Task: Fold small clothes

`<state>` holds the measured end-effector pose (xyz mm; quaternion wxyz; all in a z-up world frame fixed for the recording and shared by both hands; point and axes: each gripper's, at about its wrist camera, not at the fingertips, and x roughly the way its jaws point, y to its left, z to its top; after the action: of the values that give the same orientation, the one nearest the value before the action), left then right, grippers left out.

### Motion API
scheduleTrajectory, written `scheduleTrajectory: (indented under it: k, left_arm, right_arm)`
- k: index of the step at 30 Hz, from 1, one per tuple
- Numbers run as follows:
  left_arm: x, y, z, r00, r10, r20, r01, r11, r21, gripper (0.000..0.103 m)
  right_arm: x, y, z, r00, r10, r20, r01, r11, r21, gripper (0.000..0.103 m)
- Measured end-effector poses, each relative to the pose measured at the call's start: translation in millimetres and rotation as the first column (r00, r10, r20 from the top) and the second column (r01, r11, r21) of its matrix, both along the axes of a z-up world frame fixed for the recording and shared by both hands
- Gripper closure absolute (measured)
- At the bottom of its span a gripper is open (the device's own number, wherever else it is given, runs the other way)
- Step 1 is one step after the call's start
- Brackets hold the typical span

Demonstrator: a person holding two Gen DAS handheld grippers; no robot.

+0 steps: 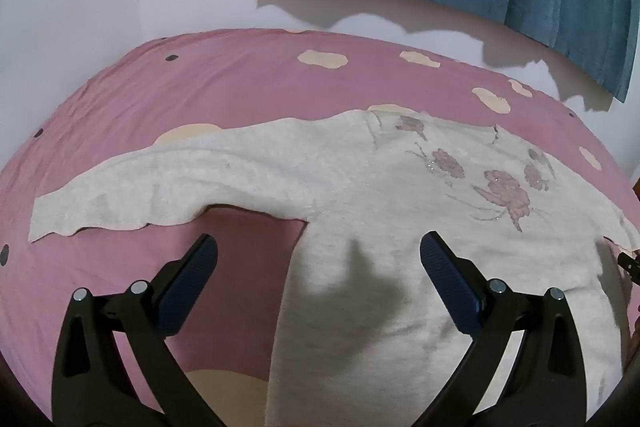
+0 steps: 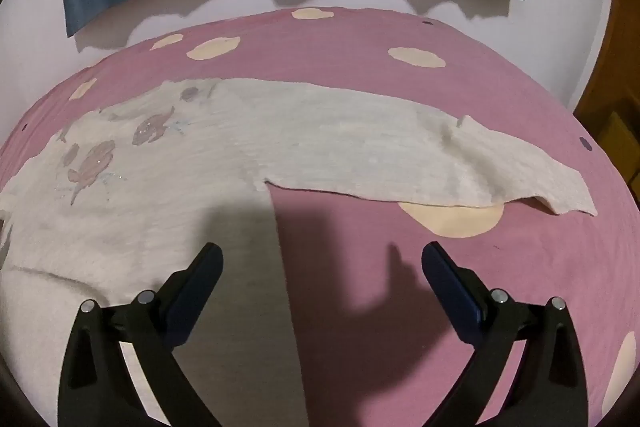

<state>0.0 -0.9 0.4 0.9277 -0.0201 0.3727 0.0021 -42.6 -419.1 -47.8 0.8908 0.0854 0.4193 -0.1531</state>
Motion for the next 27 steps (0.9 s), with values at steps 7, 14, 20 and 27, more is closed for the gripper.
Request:
scheduleTrajectory:
  k: [7, 14, 20, 27]
  left_arm:
    - [-0.8, -6.9, 2.4, 0.999, -0.044, 0.006, 0.044, 0.999, -0.007, 0.002]
    - [-1.4, -3.1, 10.0, 1.000, -0.013, -0.022, 0.012, 0.999, -0.033, 0.002]
    - [-0.5, -3.2, 6.9, 0.999, -0.020, -0.025, 0.019, 0.999, -0.043, 0.002]
    - [-1.9, -2.4, 5.3, 0.999, -0.023, -0.024, 0.022, 0.999, -0.046, 0.002]
  right_arm:
    - [-5.6, -11.4, 0.7, 0.999, 0.042, 0.018, -0.042, 0.999, 0.006, 0.004]
    - [-9.6, -9.9, 14.2, 0.999, 0.043, 0.029, -0.044, 0.999, 0.012, 0.004]
    - [-11.2, -4.6, 14.5, 0.999, 0.040, 0.038, -0.041, 0.999, 0.028, 0.004]
    - [-9.0, 0.1, 15.5, 0.998, 0.049, 0.040, -0.051, 0.998, 0.044, 0.004]
